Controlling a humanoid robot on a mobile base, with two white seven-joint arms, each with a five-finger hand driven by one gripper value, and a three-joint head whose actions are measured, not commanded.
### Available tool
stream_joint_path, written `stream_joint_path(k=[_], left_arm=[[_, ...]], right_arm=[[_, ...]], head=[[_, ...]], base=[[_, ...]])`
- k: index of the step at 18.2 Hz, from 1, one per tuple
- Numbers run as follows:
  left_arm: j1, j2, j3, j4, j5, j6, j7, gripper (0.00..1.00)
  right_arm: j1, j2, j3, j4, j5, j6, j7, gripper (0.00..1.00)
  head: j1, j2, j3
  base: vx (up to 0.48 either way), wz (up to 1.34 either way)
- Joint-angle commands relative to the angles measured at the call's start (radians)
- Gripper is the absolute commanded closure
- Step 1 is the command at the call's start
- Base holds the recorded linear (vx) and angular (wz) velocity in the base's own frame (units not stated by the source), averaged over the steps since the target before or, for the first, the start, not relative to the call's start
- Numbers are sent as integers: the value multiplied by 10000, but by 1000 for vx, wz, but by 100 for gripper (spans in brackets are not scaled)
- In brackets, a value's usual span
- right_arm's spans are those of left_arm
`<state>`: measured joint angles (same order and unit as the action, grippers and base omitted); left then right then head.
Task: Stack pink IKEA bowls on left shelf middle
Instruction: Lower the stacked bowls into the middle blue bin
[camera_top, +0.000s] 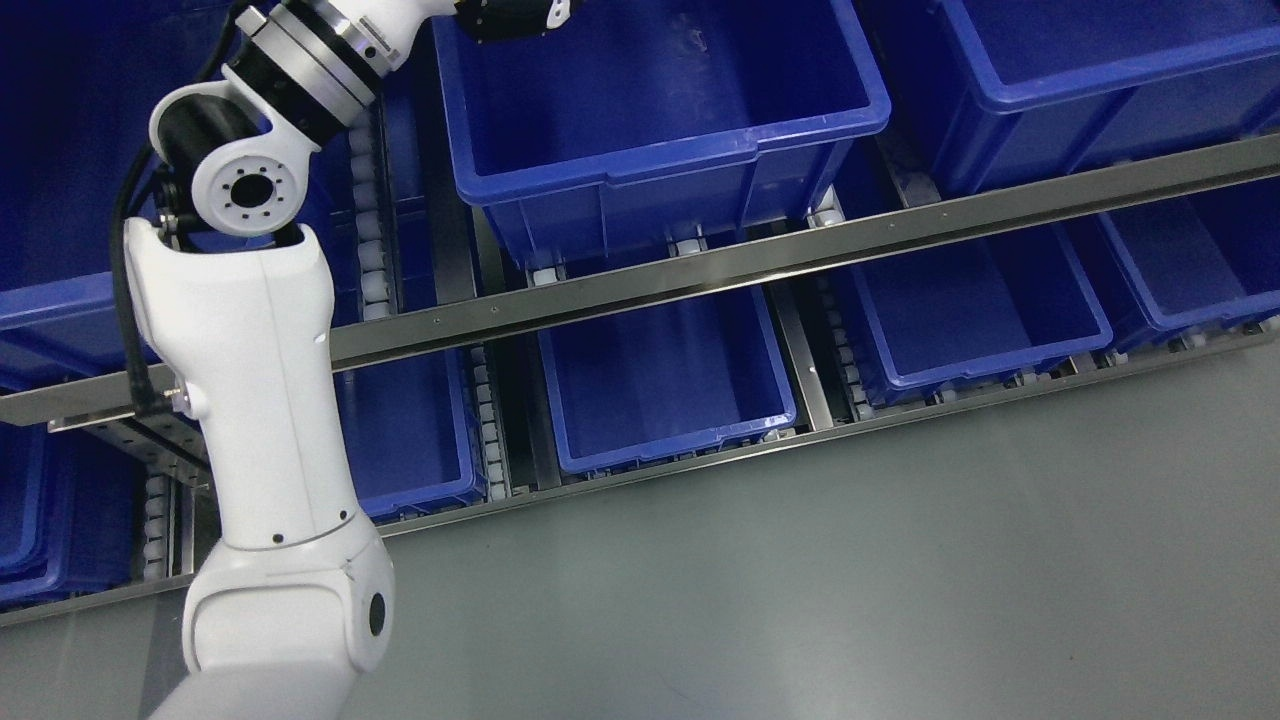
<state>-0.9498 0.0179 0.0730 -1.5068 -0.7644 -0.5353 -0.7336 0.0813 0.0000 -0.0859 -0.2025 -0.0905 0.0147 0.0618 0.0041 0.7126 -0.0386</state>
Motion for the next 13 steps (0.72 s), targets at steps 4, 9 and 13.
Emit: stream_joint_path(k=[4, 9, 13], left_arm=[[-993, 695, -623, 3869, -164, 151, -12, 96], [-872, 1033, -623, 3870, -87, 336, -1009, 95], [-841, 1156, -638, 4053, -118, 336, -1040, 92]], right_arm=[[0, -175, 0, 0, 0, 7, -4, 0], [0, -175, 0, 0, 0, 7, -4, 0], [0, -175, 0, 0, 0, 7, -4, 0]], head=[[0, 0, 0], [0, 0, 0], [0, 0, 0]], base=[[141, -75], [100, -98], [42, -30]])
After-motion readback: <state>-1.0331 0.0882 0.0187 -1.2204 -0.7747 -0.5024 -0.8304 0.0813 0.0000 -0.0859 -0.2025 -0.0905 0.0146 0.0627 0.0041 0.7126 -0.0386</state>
